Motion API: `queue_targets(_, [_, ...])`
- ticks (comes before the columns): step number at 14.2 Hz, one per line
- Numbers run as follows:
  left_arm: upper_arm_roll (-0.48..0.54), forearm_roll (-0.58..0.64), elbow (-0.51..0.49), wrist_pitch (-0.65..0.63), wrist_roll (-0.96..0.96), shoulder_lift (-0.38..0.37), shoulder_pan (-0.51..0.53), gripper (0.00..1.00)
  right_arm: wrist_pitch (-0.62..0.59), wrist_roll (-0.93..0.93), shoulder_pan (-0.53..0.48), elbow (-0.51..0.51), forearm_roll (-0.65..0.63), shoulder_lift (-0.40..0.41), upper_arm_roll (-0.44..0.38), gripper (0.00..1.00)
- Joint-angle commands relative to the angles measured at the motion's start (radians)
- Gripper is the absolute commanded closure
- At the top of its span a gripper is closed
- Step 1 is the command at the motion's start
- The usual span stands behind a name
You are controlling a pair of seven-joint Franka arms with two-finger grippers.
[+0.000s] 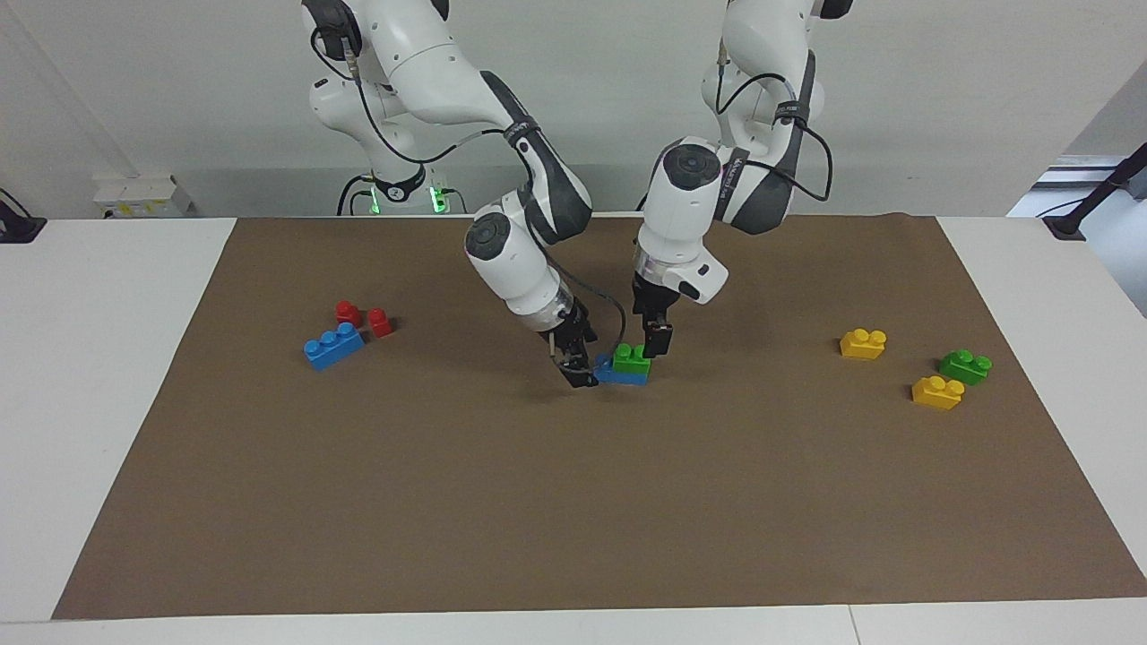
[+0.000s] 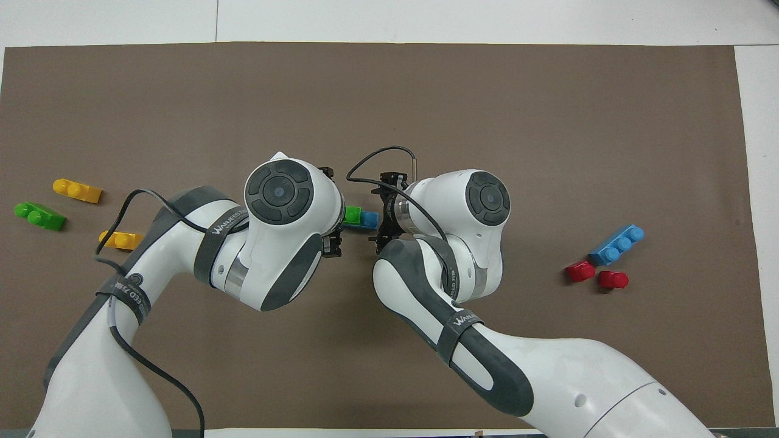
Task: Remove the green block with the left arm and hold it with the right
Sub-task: 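Grasp the green brick with the left gripper while the right gripper grasps blue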
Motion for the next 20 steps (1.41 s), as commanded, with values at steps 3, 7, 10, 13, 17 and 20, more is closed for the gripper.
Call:
queue_targets(3, [0.016, 0.024, 0.002, 0.031, -0.033, 0.023, -0.020, 0.00, 0.035, 0.008, 0.013, -0.017, 0.025, 0.000, -0.001, 0.19])
queue_targets(7, [0.016, 0.035, -0.005, 0.056, -0.036, 0.039, -0.020, 0.00, 0.049, 0.004, 0.013, -0.028, 0.025, -0.001, -0.001, 0.72])
queue_targets(10, [0.016, 0.037, -0.007, 0.059, -0.037, 0.046, -0.018, 0.00, 0.053, 0.001, 0.013, -0.031, 0.027, -0.001, -0.001, 1.00])
queue_targets(13, [0.016, 0.037, -0.007, 0.062, -0.037, 0.046, -0.018, 0.00, 0.053, 0.001, 0.014, -0.029, 0.027, -0.001, -0.001, 1.00])
queue_targets(17, [0.016, 0.037, -0.016, 0.072, -0.037, 0.046, -0.018, 0.09, 0.055, 0.001, 0.014, -0.031, 0.027, -0.001, -0.001, 1.00])
queue_targets(20, [0.016, 0.052, -0.025, 0.092, -0.022, 0.044, -0.020, 1.00, 0.055, 0.001, 0.014, -0.029, 0.027, -0.001, -0.001, 1.00])
